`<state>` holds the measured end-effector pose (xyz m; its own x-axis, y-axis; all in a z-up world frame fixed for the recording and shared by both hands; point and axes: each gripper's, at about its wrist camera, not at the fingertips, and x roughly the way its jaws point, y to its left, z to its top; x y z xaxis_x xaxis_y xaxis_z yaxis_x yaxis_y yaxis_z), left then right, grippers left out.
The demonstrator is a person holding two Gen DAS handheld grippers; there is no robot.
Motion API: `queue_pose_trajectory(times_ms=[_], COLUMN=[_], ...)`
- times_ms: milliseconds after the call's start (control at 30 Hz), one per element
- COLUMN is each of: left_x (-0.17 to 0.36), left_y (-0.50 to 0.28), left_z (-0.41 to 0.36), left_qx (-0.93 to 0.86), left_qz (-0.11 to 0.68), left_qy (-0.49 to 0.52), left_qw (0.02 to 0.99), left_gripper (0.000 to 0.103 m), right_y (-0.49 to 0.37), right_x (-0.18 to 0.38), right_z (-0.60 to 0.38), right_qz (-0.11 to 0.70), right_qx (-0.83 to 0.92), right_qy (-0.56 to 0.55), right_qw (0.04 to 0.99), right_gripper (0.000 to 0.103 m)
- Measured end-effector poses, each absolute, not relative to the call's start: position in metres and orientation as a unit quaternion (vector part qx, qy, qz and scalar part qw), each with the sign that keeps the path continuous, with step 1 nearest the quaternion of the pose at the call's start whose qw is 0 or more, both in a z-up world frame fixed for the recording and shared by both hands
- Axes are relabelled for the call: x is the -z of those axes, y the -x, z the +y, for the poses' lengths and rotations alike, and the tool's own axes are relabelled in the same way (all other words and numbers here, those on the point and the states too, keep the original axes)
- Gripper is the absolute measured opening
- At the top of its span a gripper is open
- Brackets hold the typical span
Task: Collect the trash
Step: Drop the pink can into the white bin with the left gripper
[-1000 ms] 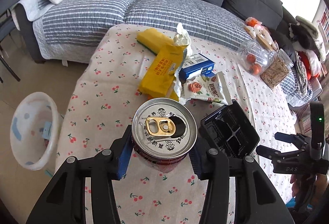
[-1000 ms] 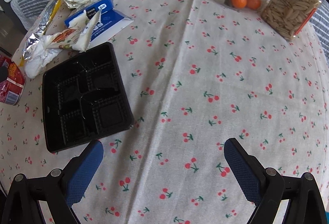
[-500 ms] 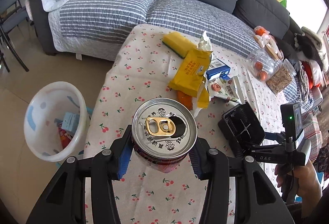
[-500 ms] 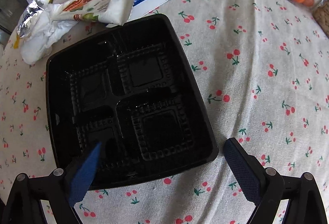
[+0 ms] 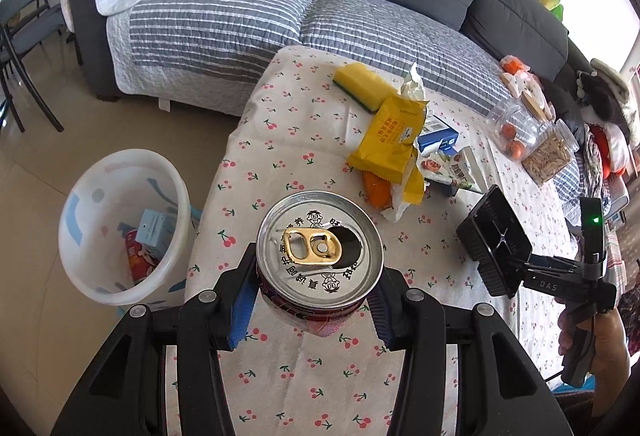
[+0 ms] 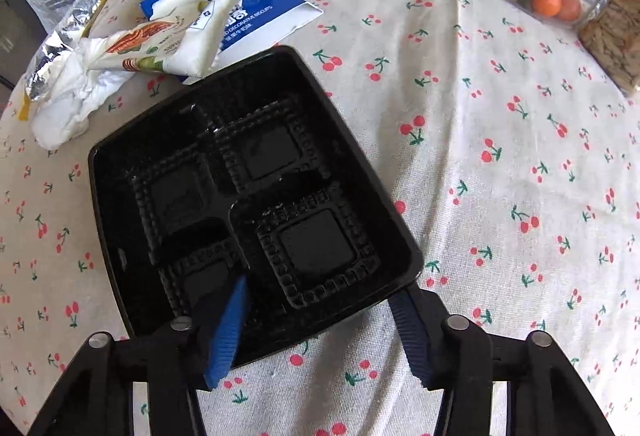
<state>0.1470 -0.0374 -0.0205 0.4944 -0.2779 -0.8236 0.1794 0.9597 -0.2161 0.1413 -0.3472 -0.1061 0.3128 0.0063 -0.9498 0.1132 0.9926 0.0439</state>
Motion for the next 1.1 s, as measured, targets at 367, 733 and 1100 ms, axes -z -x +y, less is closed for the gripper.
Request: queue_pose_trajectory(times_ms=[367,733,1100], left_x=[0.005,0.020,0.065], left_y=[-0.147,-0.169,-0.194], left_z=[0.001,0.105,0.149], left_qx=[0.119,0.007,-0.039], left_qz=[0.468,0.449,0.473], left_qy=[0.084,0.091,0.097], left_qw=[0.871,0.889,0.875], left_gripper=[0.052,0.052,0.052], right_y=[-0.123,-0.122,-0.154], right_x=[0.059,0.031,0.049], right_z=[-0.352,-0.296,-0.233], right_qz=[0.549,0.527,0.538], right_qx=[0.002,-0.059,-0.091], right_qy=[-0.089,-0.069,-0.047], right_qw=[0.831,0.845,0.837], right_gripper=[0.059,0.059,0.059])
